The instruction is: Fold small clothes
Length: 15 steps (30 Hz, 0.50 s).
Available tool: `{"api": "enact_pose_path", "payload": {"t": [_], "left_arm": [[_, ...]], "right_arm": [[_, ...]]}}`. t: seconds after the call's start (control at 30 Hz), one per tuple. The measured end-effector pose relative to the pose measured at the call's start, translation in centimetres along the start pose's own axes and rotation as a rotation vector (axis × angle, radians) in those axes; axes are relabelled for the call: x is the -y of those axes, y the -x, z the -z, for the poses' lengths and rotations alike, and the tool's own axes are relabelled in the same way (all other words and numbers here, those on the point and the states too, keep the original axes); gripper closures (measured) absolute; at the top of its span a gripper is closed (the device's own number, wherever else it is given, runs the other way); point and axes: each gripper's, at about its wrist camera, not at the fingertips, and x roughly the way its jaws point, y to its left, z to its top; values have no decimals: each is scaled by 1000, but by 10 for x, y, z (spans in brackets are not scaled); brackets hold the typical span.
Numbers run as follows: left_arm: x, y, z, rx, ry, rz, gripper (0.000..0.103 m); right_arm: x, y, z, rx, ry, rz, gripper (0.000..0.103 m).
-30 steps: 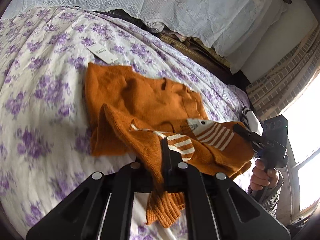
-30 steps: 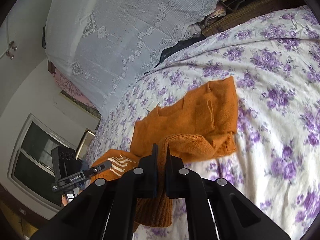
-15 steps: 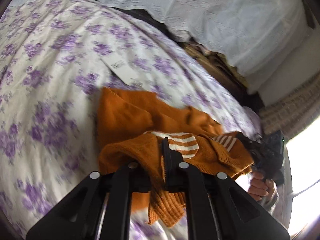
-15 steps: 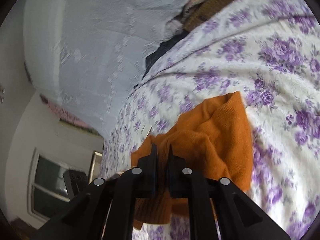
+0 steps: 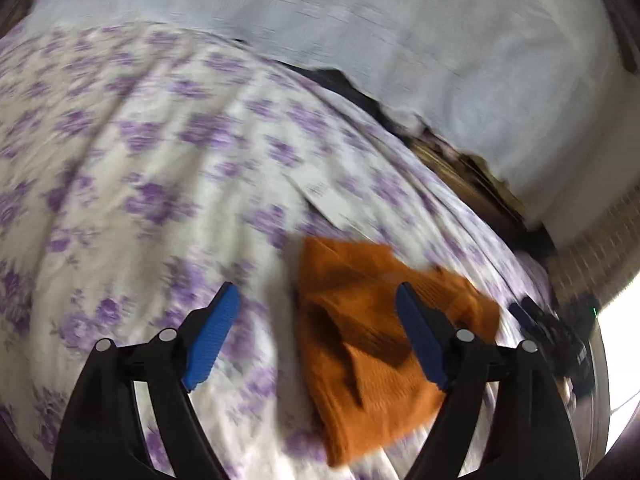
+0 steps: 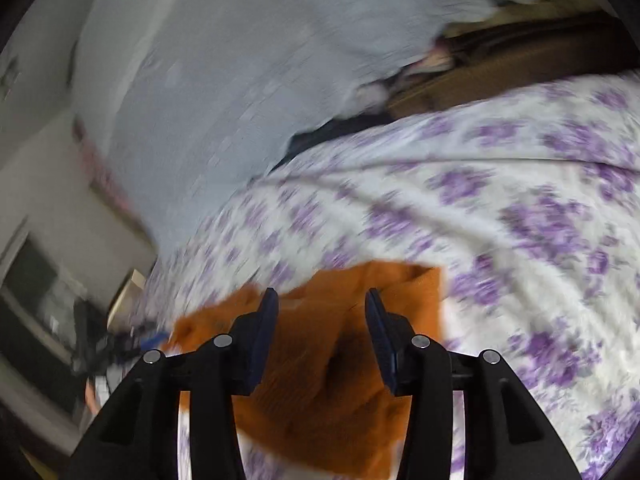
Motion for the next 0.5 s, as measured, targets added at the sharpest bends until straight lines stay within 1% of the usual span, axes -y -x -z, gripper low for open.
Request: {"api": "enact_pose_path", "payload": {"t": [0.03,0.07,0.13,0.2,0.23,0.27,0.3,0.37,0.43,0.47,0.5], "left_arm": [[4,3,4,-12,-21,13,25],[11,6,8,-29,-57,31,25],[26,10,17,-56,-119,58,25],[46,10,29,-96,-190,127,25],[60,9,38,-128,-244,172,23],[69,7,46,-148,-284,187,20],[81,4,56,-175,-338,196,19],[106,-13,75,-227,-440,181,19],[119,-30,87,-268,-498,147,19],[122,-42,88,-277,-516,94,19],[122,-49,86,-272,-515,60,19]], "right_arm": [[-12,-1,5,-56,52,-37,57],[-22,-1,10,-89,95,-58,57],[-49,-2,25,-172,198,-134,57],[-72,-7,43,-256,293,-219,56],[-84,-11,52,-280,320,-236,56],[-94,-17,60,-308,344,-243,56],[-101,-27,67,-331,360,-230,56],[-106,-44,73,-370,355,-219,56],[-100,-66,71,-416,330,-194,56],[-95,-73,66,-415,308,-172,56],[-86,-81,56,-391,251,-149,56]]}}
